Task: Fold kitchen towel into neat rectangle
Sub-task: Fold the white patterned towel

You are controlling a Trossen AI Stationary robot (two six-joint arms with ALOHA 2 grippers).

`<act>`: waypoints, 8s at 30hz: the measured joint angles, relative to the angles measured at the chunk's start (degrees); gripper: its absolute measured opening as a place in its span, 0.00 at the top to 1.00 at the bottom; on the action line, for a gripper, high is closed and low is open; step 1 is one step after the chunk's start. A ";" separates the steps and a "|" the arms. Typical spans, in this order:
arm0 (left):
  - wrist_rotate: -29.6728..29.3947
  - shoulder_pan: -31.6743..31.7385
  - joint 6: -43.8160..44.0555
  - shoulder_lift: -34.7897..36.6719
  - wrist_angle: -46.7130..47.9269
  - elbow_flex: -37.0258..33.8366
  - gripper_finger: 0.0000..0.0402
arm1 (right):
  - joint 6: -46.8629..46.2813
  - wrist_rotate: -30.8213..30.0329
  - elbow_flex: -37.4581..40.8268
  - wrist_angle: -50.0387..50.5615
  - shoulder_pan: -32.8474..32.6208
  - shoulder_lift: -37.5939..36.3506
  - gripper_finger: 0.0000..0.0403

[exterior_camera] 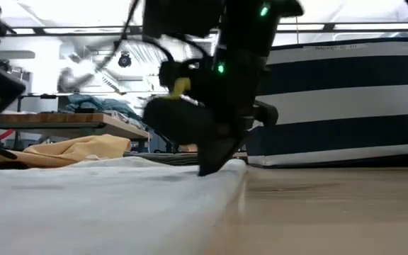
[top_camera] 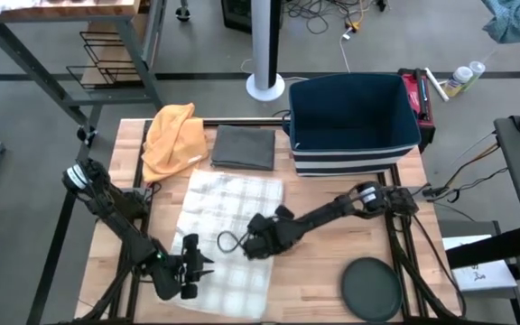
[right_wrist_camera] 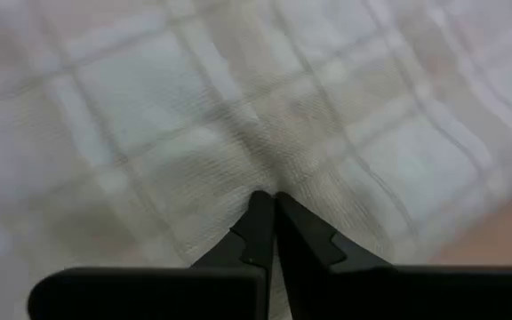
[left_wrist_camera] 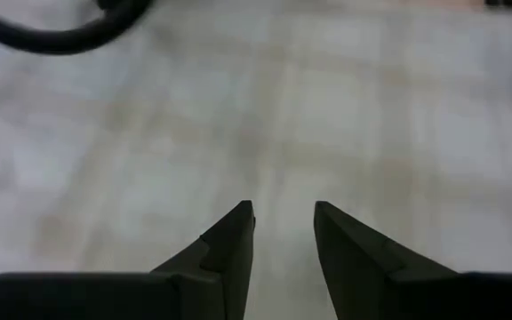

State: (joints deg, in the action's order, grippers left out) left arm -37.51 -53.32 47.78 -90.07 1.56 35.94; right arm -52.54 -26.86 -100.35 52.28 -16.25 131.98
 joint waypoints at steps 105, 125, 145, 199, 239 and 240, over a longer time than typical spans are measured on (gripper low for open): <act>-3.81 3.22 8.58 -3.65 6.19 3.77 0.72 | 8.58 -1.14 28.60 -43.43 -30.33 -16.58 0.97; -6.05 3.46 5.71 -0.74 6.40 3.77 0.72 | 5.17 -3.11 30.30 -43.77 -30.41 -19.74 0.97; -9.40 3.46 -3.92 5.11 14.87 3.79 0.72 | 0.43 5.47 27.03 -40.65 -29.09 -20.91 0.97; 4.24 52.91 -8.76 24.12 7.43 -14.75 0.72 | 43.36 -1.70 22.74 -99.85 -9.20 2.03 0.97; -11.82 14.98 -9.80 52.18 26.46 -14.90 0.72 | 35.61 2.68 -15.37 -61.18 14.24 16.71 0.97; -11.17 14.98 -10.09 52.62 26.79 -14.95 0.72 | 35.47 1.87 -16.80 -61.34 14.52 18.06 0.97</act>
State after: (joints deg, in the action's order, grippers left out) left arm -48.69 -38.34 37.68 -37.44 28.36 20.98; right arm -17.08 -25.00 -117.15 -9.07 -1.74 150.05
